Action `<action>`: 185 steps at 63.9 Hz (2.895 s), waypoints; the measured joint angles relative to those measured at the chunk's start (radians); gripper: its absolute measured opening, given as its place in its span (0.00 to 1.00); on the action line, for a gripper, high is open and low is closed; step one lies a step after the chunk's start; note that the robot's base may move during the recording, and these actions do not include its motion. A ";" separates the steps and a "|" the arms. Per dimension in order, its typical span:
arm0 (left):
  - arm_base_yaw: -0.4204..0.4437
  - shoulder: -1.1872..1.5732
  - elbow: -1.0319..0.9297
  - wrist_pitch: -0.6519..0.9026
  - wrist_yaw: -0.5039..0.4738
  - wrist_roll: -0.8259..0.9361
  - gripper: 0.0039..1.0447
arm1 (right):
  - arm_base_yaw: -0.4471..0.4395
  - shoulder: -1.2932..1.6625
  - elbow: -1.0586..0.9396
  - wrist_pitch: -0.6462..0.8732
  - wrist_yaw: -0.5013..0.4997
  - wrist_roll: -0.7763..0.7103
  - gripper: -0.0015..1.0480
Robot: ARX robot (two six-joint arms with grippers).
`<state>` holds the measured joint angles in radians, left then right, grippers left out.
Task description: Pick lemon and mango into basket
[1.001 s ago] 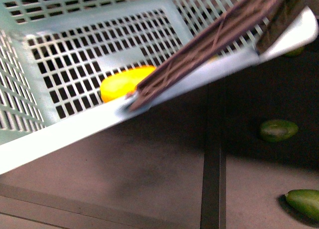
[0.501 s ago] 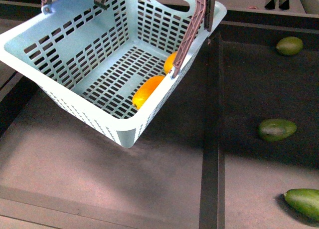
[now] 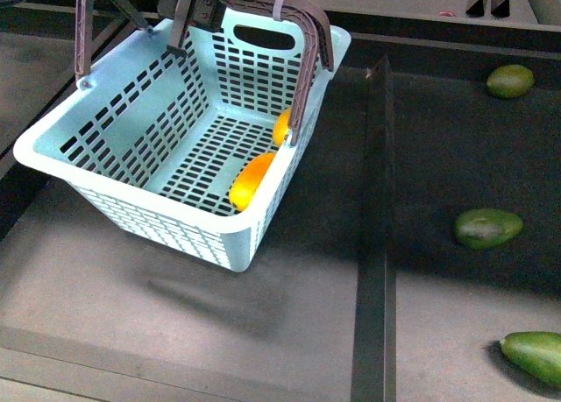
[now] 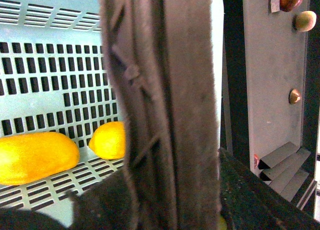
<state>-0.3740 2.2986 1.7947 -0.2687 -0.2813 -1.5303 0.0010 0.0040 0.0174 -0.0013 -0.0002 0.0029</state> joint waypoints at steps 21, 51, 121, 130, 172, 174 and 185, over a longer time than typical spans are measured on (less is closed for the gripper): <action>0.042 -0.325 -0.319 0.019 -0.088 -0.011 0.93 | 0.000 0.000 0.000 0.000 0.000 0.000 0.92; 0.148 -0.940 -1.320 1.149 0.055 1.444 0.23 | 0.000 0.000 0.000 0.000 0.000 0.000 0.92; 0.370 -1.769 -1.780 0.790 0.282 1.519 0.03 | 0.000 0.000 0.000 0.000 0.000 0.000 0.92; 0.370 -1.864 -1.780 0.700 0.281 1.519 0.03 | 0.000 0.000 0.000 0.000 0.000 0.000 0.92; 0.370 -2.207 -1.780 0.329 0.282 1.519 0.03 | 0.000 0.000 0.000 0.000 0.000 0.000 0.92; 0.370 -2.256 -1.780 0.284 0.282 1.519 0.03 | 0.000 0.000 0.000 0.000 0.000 0.000 0.92; 0.370 -2.292 -1.780 0.270 0.281 1.519 0.03 | 0.000 0.000 0.000 0.000 0.000 0.000 0.92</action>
<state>-0.0044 0.0067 0.0151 0.0017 -0.0002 -0.0109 0.0010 0.0040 0.0174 -0.0013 -0.0002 0.0029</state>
